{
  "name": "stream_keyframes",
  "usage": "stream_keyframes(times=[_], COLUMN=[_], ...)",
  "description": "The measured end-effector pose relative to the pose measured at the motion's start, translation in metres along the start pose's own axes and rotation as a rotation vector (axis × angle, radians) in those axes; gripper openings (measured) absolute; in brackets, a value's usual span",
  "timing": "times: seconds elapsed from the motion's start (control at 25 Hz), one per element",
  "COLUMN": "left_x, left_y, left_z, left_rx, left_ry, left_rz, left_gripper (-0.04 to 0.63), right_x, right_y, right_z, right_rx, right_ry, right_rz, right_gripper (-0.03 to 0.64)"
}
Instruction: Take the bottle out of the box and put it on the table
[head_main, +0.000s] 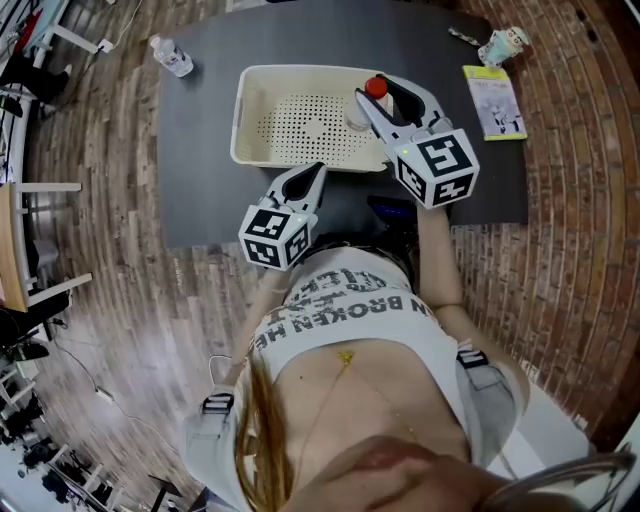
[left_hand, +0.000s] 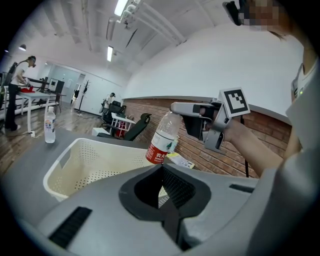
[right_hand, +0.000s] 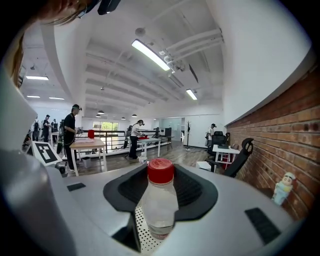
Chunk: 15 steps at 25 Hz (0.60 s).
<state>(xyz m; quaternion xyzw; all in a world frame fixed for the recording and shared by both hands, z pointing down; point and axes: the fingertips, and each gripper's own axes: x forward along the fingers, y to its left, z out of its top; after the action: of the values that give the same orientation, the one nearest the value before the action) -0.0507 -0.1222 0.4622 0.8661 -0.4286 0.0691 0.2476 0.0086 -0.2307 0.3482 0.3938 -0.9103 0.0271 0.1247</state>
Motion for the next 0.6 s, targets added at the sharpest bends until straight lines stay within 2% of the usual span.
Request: stream_keyframes(times=[0.32,0.6], left_x=[0.014,0.02], left_y=[-0.017,-0.025], left_z=[-0.002,-0.004], left_rx=[0.001,-0.003], left_ry=[0.006,0.006], left_rz=[-0.027,-0.014], left_gripper=[0.003,0.003], right_x=[-0.042,-0.069], right_y=[-0.058,-0.094], right_z=[-0.013,-0.027], right_rx=[0.046,0.063], right_ry=[0.004,0.016], right_rz=[-0.139,-0.211], right_gripper=[0.155,0.155])
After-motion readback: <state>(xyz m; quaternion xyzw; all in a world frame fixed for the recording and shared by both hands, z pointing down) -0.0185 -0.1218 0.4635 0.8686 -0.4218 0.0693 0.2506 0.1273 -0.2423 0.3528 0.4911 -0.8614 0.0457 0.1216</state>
